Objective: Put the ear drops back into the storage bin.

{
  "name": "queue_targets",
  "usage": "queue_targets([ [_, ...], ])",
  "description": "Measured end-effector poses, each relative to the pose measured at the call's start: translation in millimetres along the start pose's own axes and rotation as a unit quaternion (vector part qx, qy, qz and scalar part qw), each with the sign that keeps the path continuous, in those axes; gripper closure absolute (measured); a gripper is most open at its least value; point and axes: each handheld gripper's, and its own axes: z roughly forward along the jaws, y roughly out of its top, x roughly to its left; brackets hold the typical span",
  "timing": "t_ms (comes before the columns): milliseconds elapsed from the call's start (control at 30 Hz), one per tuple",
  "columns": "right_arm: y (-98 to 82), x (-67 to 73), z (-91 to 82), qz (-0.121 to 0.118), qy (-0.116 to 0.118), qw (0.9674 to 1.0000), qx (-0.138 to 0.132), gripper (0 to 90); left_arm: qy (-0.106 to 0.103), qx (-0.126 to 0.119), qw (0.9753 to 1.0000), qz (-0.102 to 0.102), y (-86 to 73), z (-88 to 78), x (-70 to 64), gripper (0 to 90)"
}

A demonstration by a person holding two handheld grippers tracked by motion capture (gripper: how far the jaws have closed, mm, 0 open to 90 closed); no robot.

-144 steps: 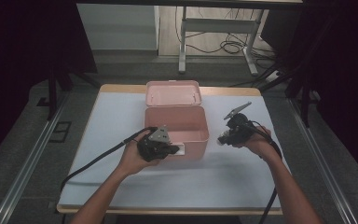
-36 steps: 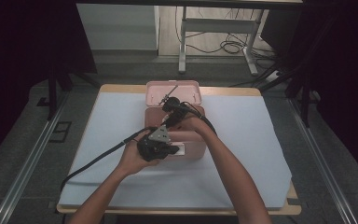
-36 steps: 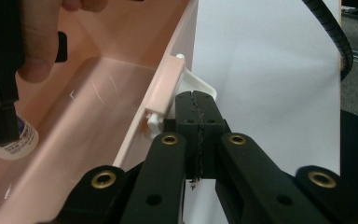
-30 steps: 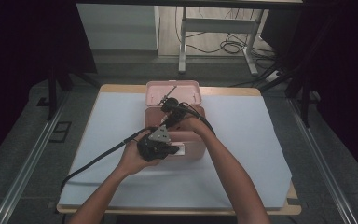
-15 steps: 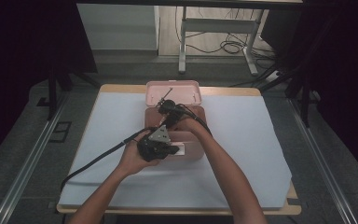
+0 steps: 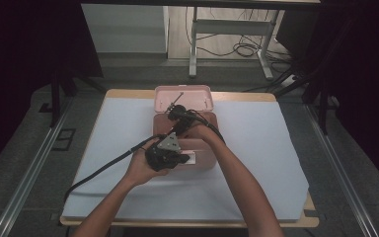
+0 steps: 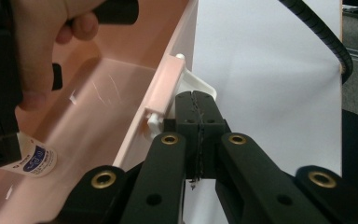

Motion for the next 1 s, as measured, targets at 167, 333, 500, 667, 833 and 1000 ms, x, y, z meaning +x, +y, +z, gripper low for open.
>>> queue_targets([
  [167, -2.0, -0.2, -13.2, -0.001, 0.000, 1.0000, -0.007, 55.0, 0.000, 0.001, 1.0000, 0.001, 0.2, -0.1, 0.4, 90.0],
  [333, -5.8, -0.9, -26.2, 0.004, 0.000, 0.9998, -0.022, 54.0, 0.000, -0.001, 1.0000, 0.000, 0.1, 0.2, 0.0, 90.0],
  [500, -11.3, -1.9, -38.0, 0.009, -0.001, 0.9994, -0.033, 52.8, -0.001, -0.003, 1.0000, -0.003, 0.1, 0.4, 0.0, 90.0],
  [667, -17.5, -2.7, -49.7, 0.017, -0.001, 0.9988, -0.046, 51.1, 0.000, -0.003, 1.0000, -0.003, 0.0, 0.4, -0.3, 90.0],
  [833, -24.5, -3.2, -61.8, 0.022, -0.005, 0.9979, -0.061, 50.3, 0.000, -0.003, 1.0000, -0.005, 0.0, 0.5, -0.6, 90.0],
  [1000, -31.8, -3.7, -74.3, 0.028, -0.013, 0.9969, -0.073, 50.1, 0.001, -0.003, 1.0000, -0.004, 0.1, 0.5, -0.5, 90.0],
])
